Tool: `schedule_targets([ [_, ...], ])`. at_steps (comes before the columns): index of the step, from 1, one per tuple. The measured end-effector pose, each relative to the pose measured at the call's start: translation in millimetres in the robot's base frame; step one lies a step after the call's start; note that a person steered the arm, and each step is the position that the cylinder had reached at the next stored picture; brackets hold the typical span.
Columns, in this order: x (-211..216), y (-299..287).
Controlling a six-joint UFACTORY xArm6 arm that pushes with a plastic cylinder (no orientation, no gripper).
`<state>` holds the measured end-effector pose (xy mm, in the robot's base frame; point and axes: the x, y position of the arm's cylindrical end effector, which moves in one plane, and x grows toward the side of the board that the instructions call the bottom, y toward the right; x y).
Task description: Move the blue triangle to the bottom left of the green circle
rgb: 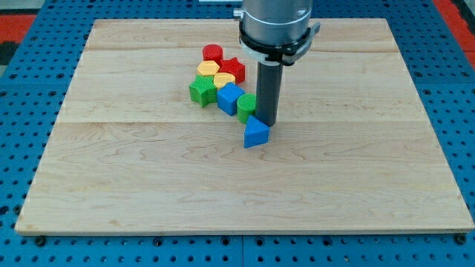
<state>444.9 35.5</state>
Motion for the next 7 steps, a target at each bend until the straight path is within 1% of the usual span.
schedule_targets([
  [1, -3.0, -46.5],
  [2, 4.6, -32.0],
  [3, 6.5, 78.5],
  [4, 68.8, 62.8],
  [5, 56.6, -9.1],
  [6, -7.7, -44.7],
  [7, -29.8, -55.9],
])
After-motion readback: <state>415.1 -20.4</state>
